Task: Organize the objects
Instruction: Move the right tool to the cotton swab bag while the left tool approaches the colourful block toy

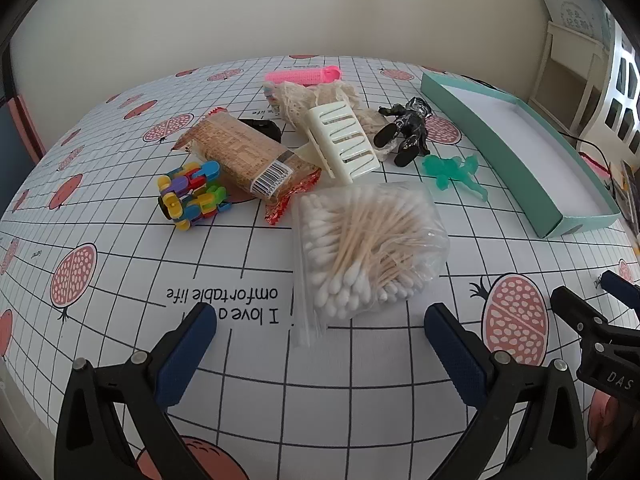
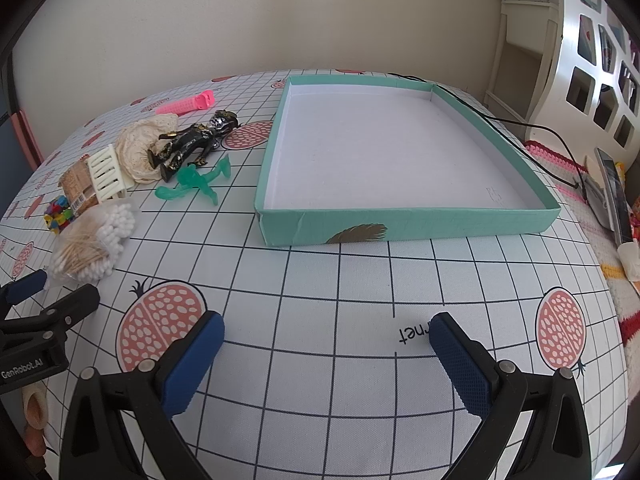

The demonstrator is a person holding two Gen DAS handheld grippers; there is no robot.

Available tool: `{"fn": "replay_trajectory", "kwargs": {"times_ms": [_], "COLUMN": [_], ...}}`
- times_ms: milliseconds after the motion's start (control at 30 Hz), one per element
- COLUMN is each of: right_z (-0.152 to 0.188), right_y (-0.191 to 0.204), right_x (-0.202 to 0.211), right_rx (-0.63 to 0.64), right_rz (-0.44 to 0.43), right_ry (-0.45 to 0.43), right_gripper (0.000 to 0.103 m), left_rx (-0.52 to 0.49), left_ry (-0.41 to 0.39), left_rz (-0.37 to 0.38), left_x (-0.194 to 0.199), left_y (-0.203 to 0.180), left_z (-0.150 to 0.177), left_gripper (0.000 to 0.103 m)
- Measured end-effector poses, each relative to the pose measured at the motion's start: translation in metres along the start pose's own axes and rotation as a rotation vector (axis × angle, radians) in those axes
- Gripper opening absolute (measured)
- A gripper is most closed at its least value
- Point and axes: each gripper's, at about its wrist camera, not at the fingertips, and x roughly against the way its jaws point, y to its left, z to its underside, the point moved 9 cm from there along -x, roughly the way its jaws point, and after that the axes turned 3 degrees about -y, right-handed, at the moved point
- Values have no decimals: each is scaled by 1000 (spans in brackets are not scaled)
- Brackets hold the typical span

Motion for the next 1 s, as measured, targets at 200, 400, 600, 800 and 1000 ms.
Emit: {"fn": "replay_trajectory", "kwargs": {"times_ms": [200, 400, 600, 800, 1000], "right_z": [0, -9, -31, -36, -43], "right_y": [-2, 9, 56, 105, 145], "right_x": [1, 16, 32, 23, 15], "right_rx": [-5, 20, 105, 127, 166], "right_rz": [5, -7, -128, -246, -318], "right_ry": [11, -6, -55, -6, 25], "right_gripper": [103, 103, 103, 103, 103], "left_rx": [-13, -27, 67, 130, 196], "left_ry": [1, 41, 20, -21, -17], "left_rz": [14, 60, 72, 11, -35], "left_x": [1, 4, 21, 33, 30], "left_y": [-1, 1, 35, 79, 118], "left_z": [1, 4, -1, -17, -21], "left_gripper": [103, 103, 103, 103, 103]}}
